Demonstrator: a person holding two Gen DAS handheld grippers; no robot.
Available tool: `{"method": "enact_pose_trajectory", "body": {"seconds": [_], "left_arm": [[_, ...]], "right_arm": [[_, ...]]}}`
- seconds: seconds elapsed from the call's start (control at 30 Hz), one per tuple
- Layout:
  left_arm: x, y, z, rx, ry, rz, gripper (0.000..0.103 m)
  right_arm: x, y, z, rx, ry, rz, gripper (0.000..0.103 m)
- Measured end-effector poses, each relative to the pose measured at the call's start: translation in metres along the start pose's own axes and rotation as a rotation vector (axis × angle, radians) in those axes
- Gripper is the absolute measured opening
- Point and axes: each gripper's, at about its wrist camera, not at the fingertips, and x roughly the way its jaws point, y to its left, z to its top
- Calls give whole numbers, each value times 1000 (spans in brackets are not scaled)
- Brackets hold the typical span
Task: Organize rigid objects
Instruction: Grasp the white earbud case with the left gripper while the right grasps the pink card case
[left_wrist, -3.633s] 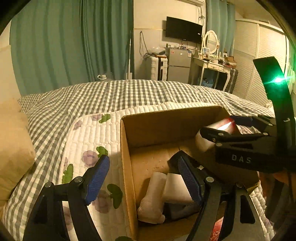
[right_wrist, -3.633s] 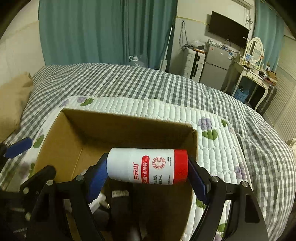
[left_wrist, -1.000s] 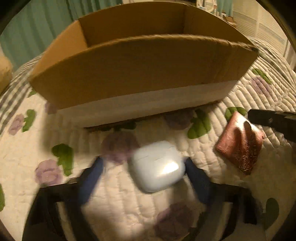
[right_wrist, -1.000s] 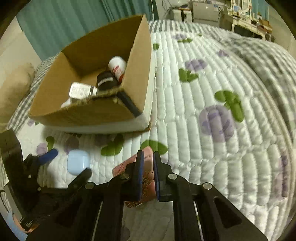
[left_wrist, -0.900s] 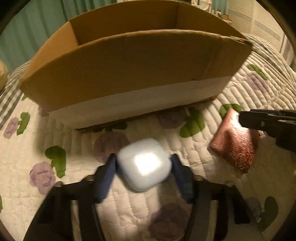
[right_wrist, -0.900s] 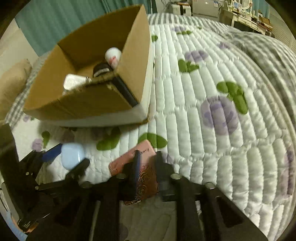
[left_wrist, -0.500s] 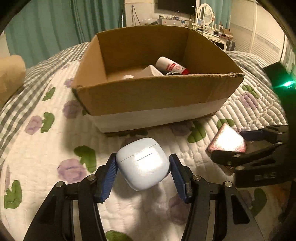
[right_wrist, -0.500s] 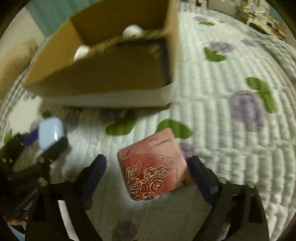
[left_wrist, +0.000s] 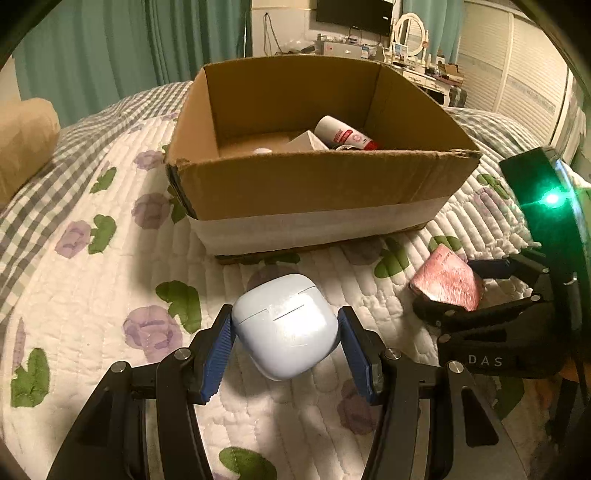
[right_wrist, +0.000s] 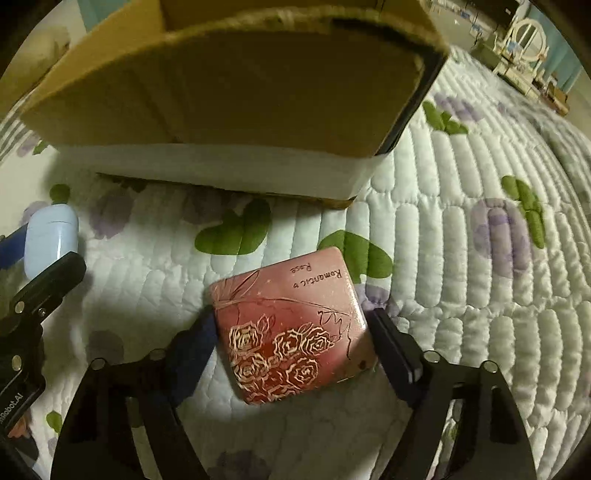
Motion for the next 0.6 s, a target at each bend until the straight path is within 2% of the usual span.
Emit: {"method": "enact_pose_trajectory", "body": {"seconds": [0.13, 0.17, 0.2, 0.23, 0.27, 0.4, 0.6], "left_arm": [[-15, -1, 1, 16, -27, -1, 57], [-21, 0, 2, 25, -39, 1, 57], [-24, 0, 3, 29, -46, 4, 57], [-28, 0, 4, 31, -53, 7, 57], [-31, 0, 6, 31, -61, 9, 57], [-35, 0, 10, 30, -65, 10, 57], [-29, -2, 9, 37, -43, 14, 57]], "right_arm": [[-41, 4, -12, -13, -118, -18, 72], [-54, 7, -14, -30, -149, -22, 62], [-58, 13, -15, -44, -169, 4, 26], [-68, 17, -17, -71, -196, -70, 9], [-70, 19, -19, -80, -182, -83, 9], [-69, 13, -21, -55, -156, -9, 9], [-49, -7, -1, -28, -135, 37, 10]]}}
